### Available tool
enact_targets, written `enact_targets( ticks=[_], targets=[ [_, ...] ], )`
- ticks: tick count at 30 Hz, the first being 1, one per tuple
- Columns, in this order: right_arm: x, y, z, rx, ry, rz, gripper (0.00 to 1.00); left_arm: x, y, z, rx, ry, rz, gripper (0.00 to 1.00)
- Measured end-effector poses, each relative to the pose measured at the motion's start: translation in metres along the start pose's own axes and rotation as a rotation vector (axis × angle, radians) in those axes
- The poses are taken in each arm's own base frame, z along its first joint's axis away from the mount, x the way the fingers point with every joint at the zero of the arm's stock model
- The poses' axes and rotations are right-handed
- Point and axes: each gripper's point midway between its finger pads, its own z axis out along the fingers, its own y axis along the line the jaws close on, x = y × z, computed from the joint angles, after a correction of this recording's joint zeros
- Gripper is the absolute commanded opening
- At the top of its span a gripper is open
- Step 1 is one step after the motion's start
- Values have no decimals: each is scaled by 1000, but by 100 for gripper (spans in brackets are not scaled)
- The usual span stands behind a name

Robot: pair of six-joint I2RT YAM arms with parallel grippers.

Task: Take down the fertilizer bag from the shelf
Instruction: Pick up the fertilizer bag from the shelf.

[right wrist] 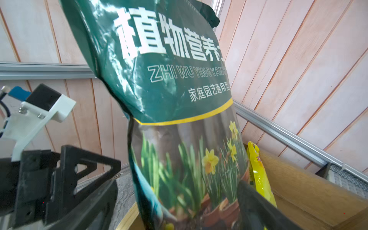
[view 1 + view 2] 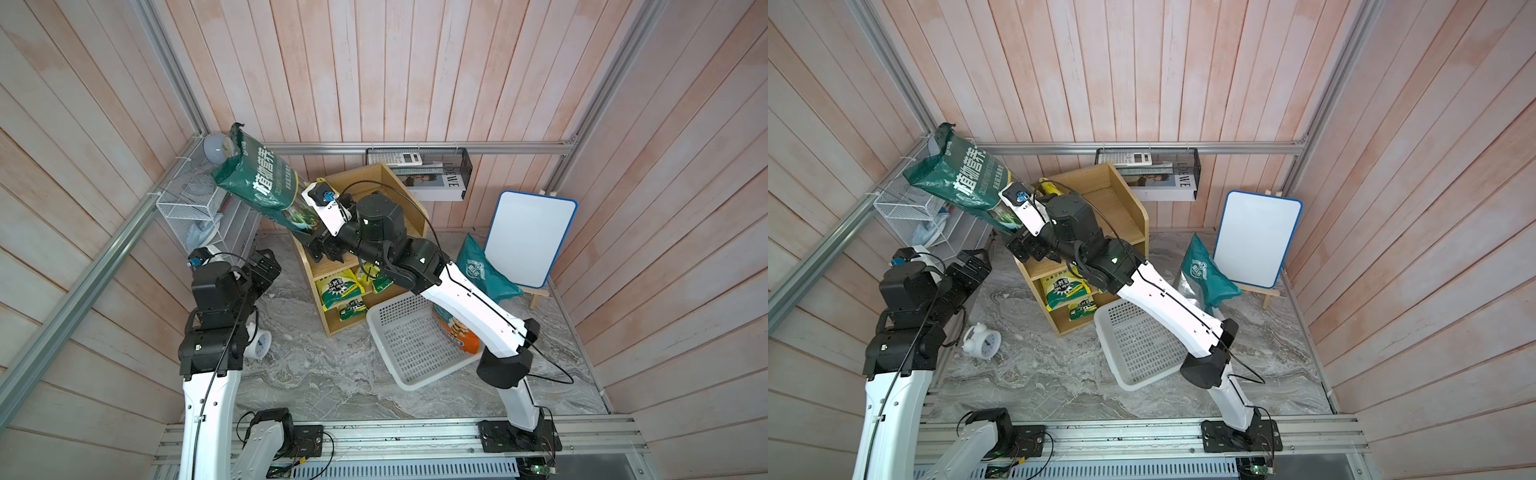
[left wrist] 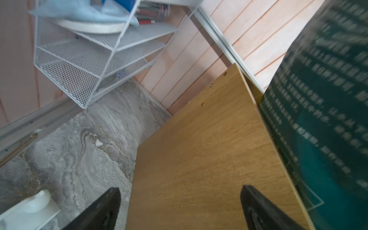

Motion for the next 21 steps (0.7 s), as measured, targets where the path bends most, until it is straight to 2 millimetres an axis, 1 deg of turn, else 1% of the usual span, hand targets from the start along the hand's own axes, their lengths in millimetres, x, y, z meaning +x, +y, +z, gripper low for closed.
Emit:
enact_targets(
  ticks=[2,6,7,8,10,15,18,19,20,21],
  targets=[
    [6,0,11,31,-1,-38,98,6,-3,-1,32,15,-7,100],
    [26,3,35,89,7,-126,98,12,-8,-10,87,15,-16,100],
    [28,3,40,105,2,-140,98,13,-8,-12,96,16,-18,100],
    [25,2,43,123,-19,-144,95,14,-9,-13,106,15,-22,100],
    [21,0,45,153,-37,-163,83,17,-10,-13,120,22,-30,100],
    [17,-6,45,191,-51,-180,29,25,-7,-8,129,43,-51,100],
    [20,-13,45,206,-47,-170,9,27,-7,-7,135,51,-59,100],
    [20,-14,45,206,-48,-168,3,27,-7,-7,137,53,-59,100],
    [20,-15,44,204,-50,-162,0,28,-7,-7,138,54,-59,100],
    [20,-17,44,202,-53,-149,0,28,-7,-7,138,54,-60,100]
  ],
)
